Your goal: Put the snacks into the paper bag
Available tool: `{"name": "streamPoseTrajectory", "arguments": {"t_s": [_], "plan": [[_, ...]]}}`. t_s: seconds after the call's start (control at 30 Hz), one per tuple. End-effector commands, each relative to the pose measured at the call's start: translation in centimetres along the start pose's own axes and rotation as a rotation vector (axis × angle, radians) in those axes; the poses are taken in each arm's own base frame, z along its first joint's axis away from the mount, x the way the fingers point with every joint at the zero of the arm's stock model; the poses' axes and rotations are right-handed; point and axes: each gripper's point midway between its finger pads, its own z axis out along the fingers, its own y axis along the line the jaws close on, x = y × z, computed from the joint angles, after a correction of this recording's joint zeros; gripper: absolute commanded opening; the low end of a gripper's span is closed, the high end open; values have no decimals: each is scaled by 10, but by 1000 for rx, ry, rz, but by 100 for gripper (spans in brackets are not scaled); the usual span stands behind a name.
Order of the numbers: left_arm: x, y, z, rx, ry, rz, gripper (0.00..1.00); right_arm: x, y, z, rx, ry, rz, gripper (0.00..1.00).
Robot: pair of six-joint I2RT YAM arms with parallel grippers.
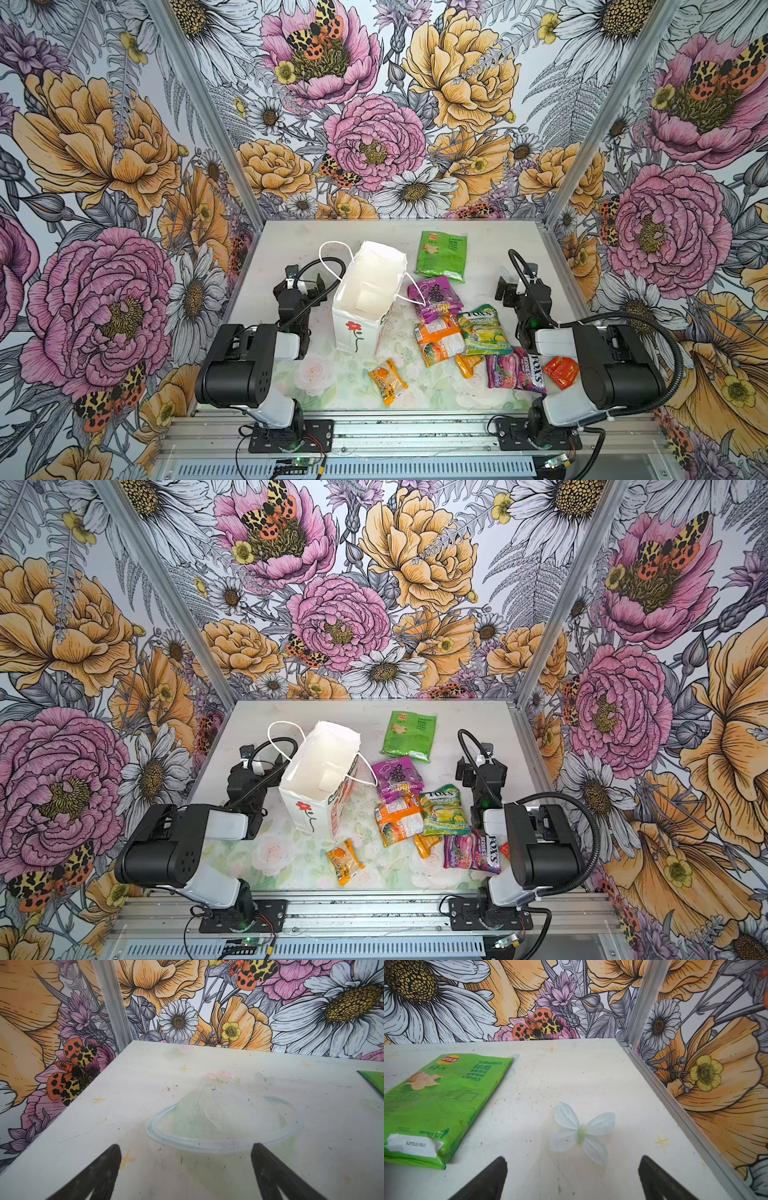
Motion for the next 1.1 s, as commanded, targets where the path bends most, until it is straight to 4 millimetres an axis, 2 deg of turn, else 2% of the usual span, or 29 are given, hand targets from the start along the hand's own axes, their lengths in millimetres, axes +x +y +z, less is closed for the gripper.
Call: {"name": "streamPoseTrajectory", "arguments": {"t_s": [0.0,0.87,0.97,1.07], "plan": [[-9,-3,2,19,-24,12,99,-11,-1,1,12,-40,13,100],[-9,-1,4,39,-18,-10,99,-11,-1,1,10,-41,12,100],[-9,9,2,-15,-28,-31,99,-12,-1,0,11,-43,13,100],[-14,29,-12,-122,-90,-72,99,-13,3,-3,-6,-56,-1,100]]}}
